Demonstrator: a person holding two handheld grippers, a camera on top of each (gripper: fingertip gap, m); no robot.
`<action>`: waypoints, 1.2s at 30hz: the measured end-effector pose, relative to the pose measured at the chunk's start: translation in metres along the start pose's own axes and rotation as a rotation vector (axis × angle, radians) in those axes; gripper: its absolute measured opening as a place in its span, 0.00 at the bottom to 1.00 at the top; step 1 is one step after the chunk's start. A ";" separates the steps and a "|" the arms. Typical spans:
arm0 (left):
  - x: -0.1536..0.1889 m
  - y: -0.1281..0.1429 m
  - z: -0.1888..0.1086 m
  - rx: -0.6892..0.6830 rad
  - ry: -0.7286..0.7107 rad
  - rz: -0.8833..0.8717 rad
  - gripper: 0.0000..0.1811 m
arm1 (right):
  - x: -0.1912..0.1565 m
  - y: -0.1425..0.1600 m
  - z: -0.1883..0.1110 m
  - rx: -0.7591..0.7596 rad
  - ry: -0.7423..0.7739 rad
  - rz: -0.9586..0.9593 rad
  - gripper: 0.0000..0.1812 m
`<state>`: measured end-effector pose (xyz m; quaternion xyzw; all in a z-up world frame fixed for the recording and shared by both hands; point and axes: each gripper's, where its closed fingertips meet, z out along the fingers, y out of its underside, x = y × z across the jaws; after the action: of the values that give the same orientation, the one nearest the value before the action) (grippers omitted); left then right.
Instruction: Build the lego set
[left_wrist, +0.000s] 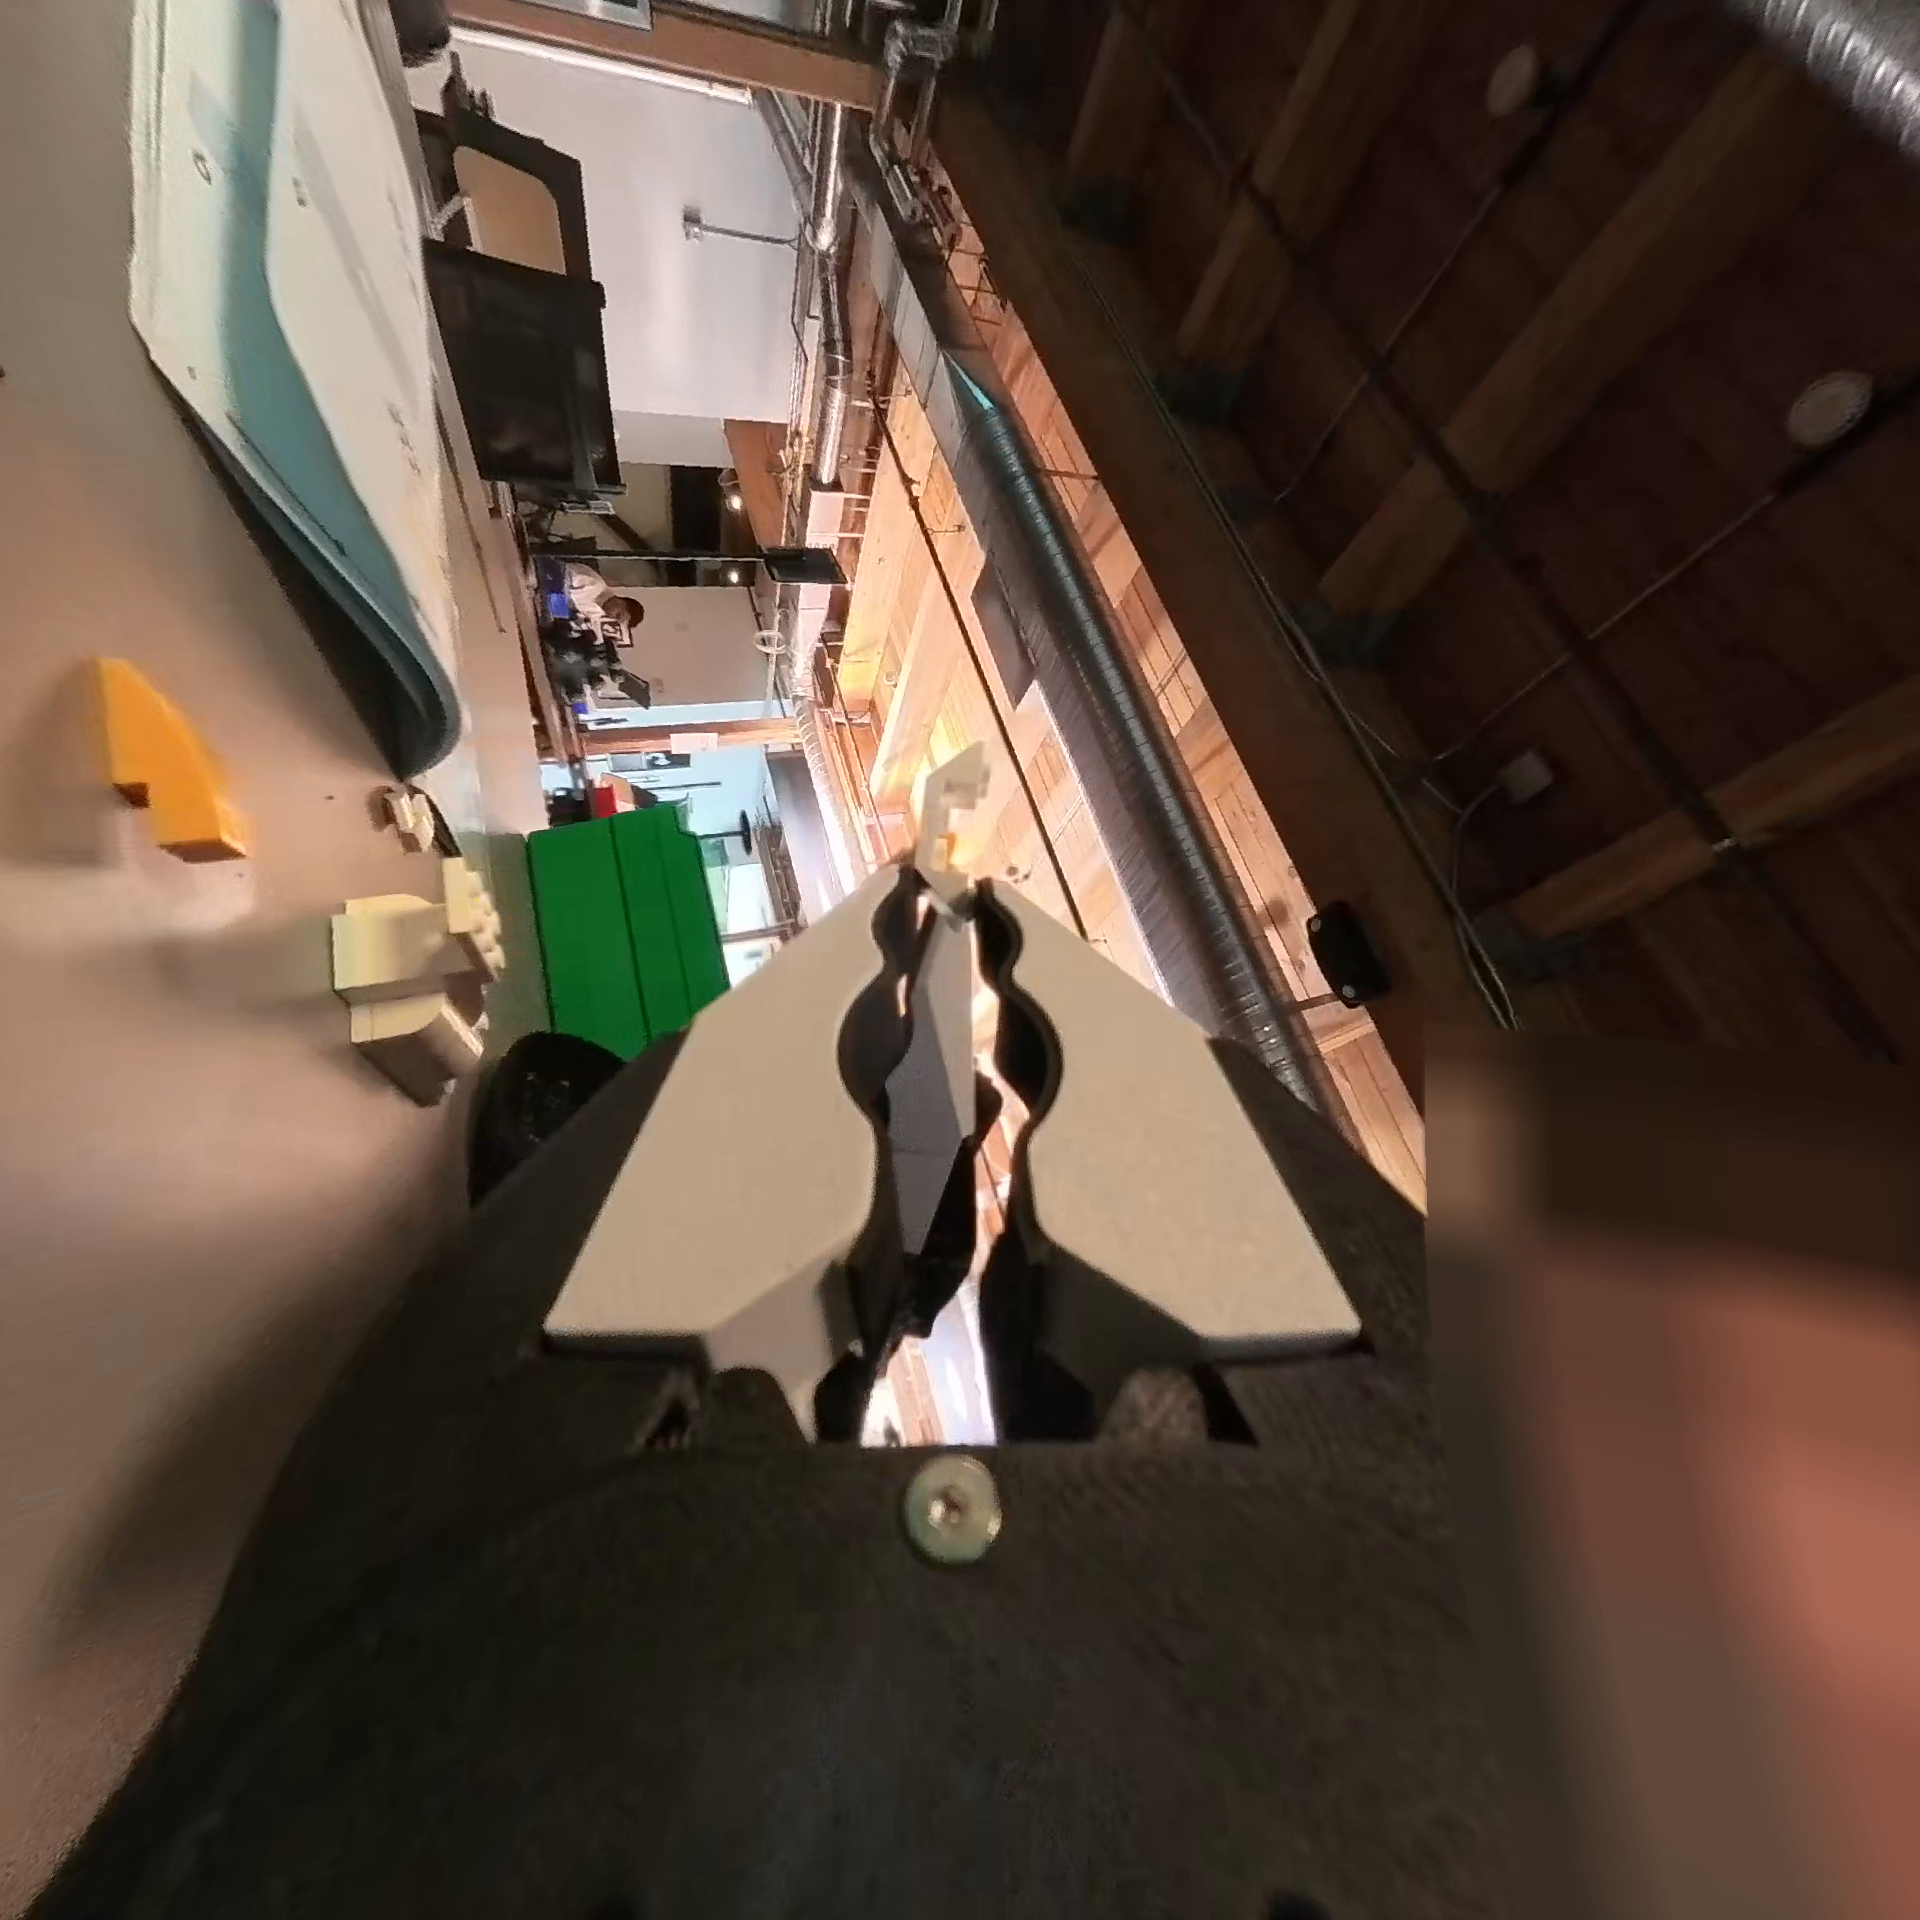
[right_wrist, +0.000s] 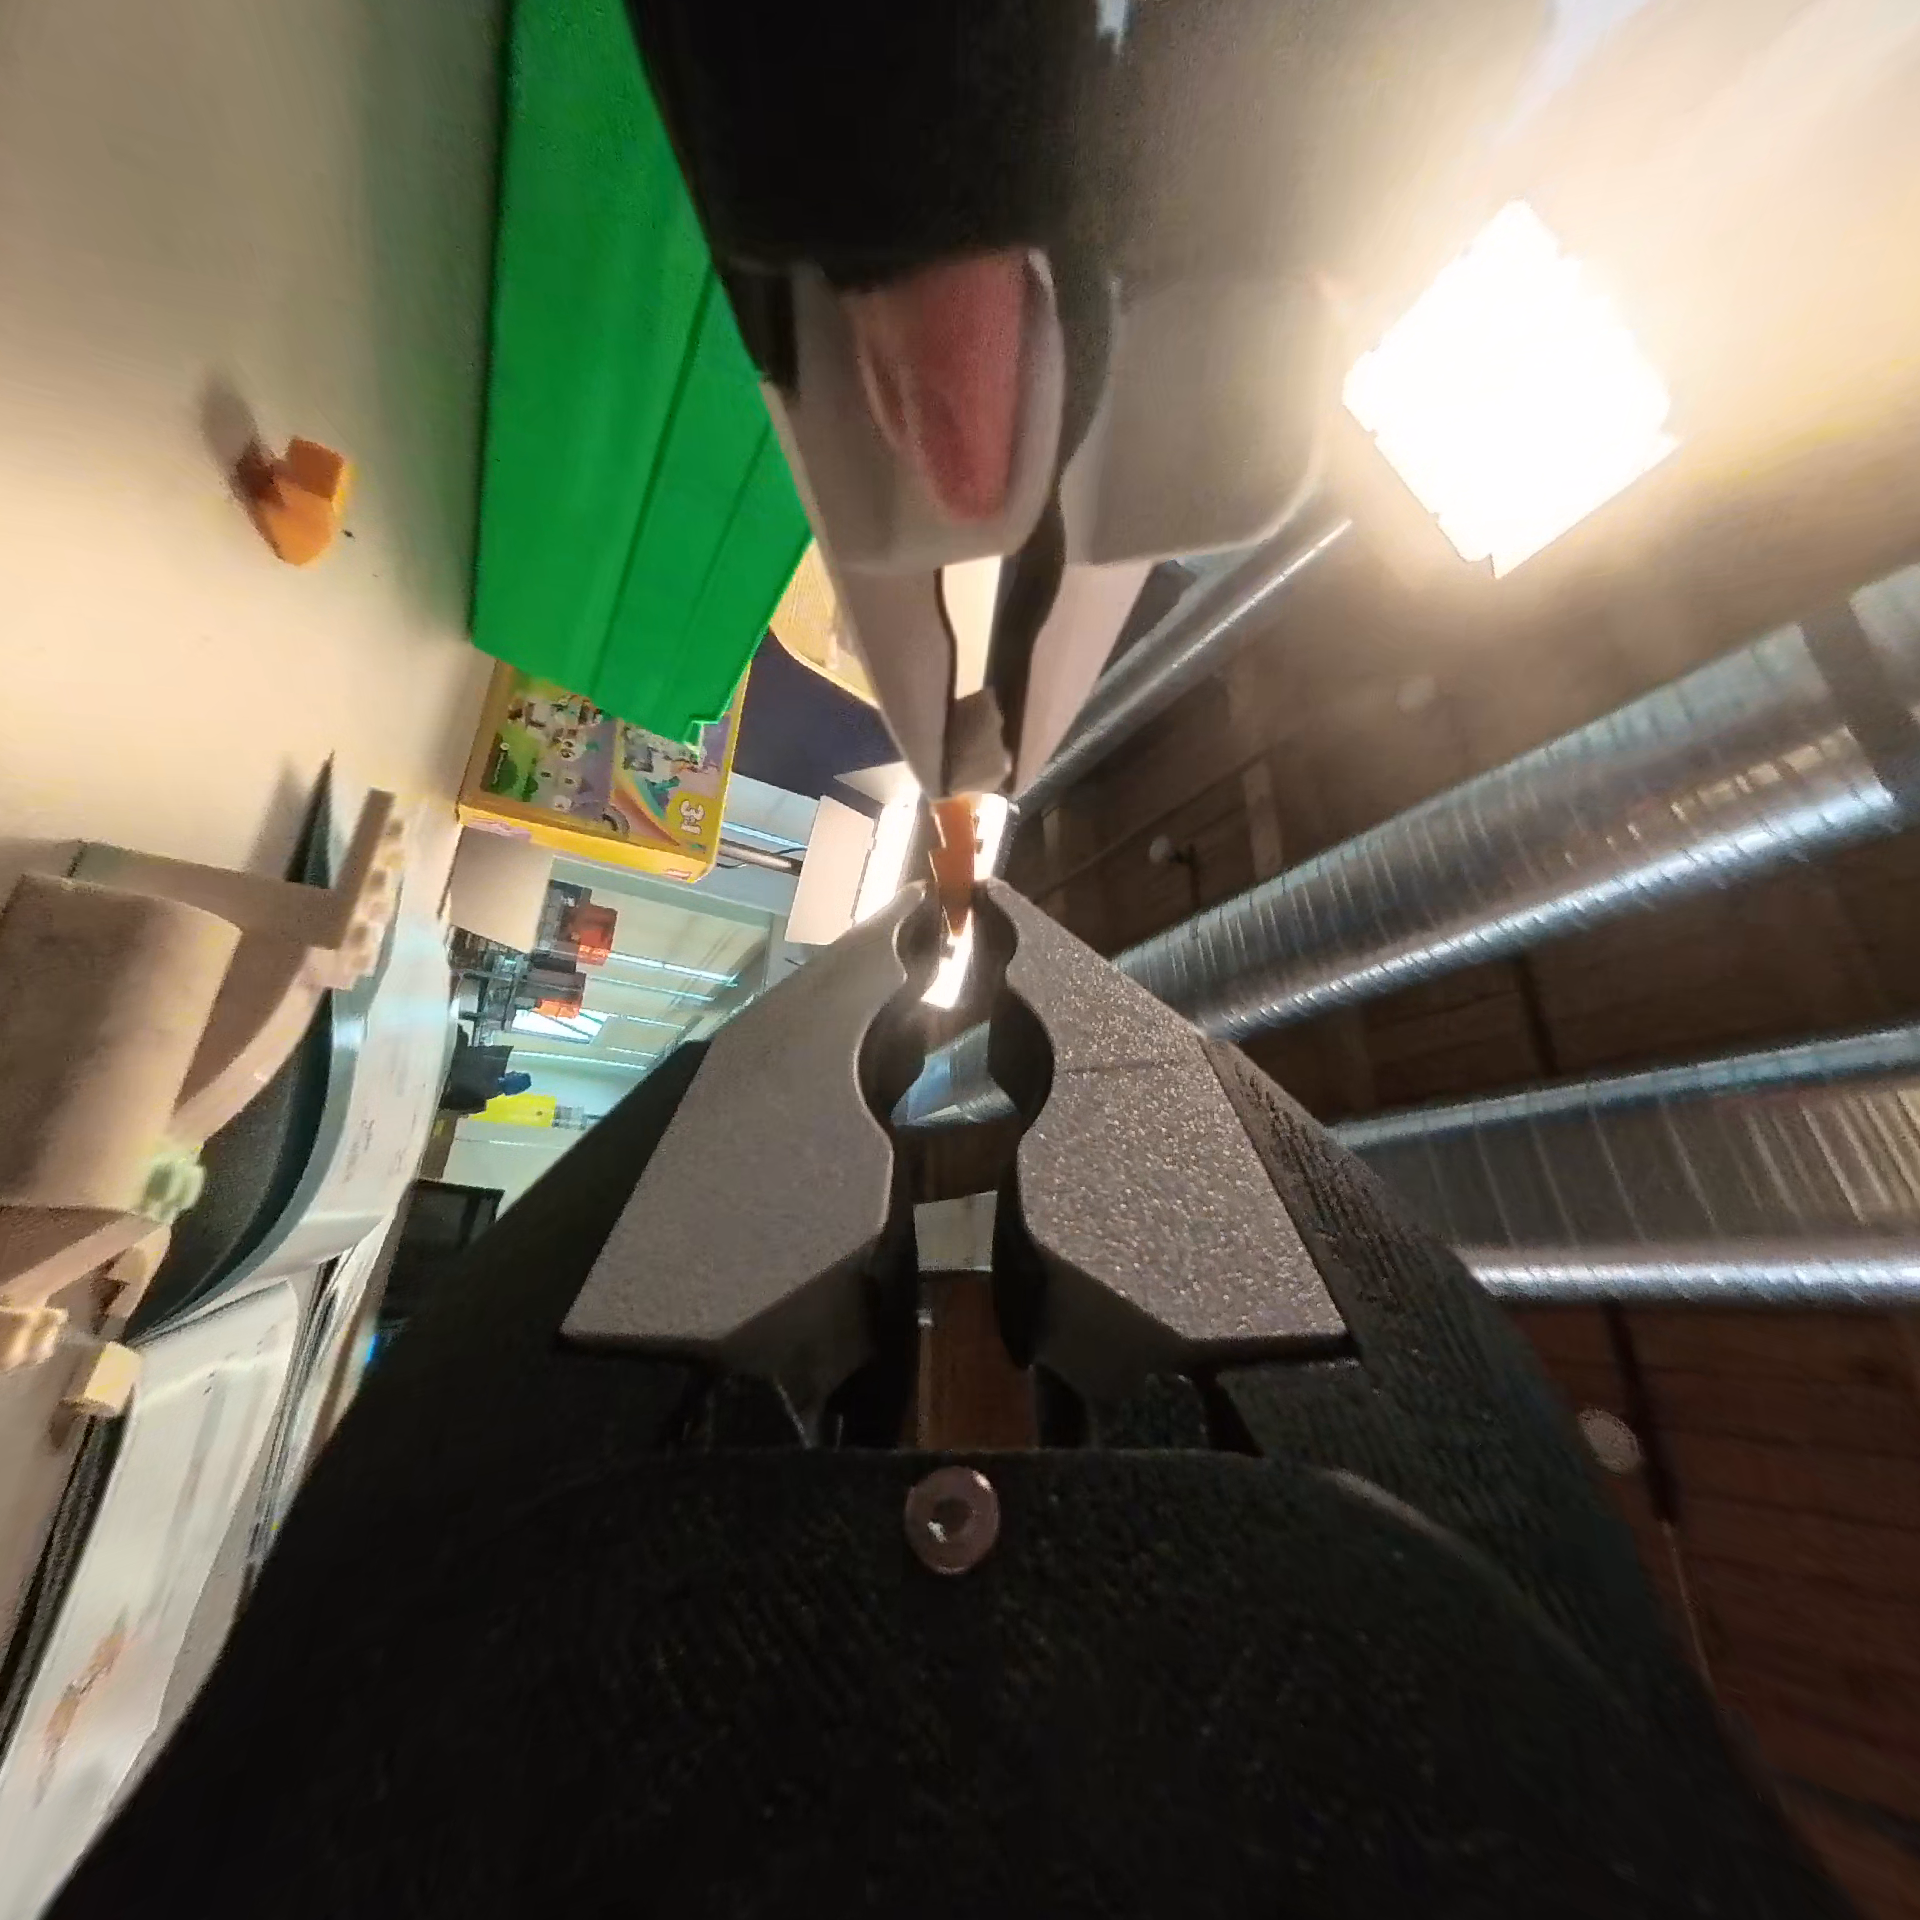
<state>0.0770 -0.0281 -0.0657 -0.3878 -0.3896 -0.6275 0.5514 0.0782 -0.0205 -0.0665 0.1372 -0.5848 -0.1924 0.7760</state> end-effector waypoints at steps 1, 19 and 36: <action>-0.001 0.000 0.000 -0.002 -0.010 0.009 0.05 | 0.000 0.000 0.000 0.000 0.001 -0.001 0.02; -0.025 0.002 -0.005 -0.022 -0.161 0.029 0.05 | -0.023 -0.011 -0.002 0.047 -0.107 -0.079 0.02; -0.032 0.003 -0.008 -0.033 -0.210 -0.045 0.05 | -0.033 -0.017 -0.008 0.087 -0.240 -0.132 0.02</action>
<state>0.0821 -0.0232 -0.0984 -0.4518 -0.4433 -0.6019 0.4869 0.0756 -0.0203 -0.1045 0.1848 -0.6710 -0.2326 0.6794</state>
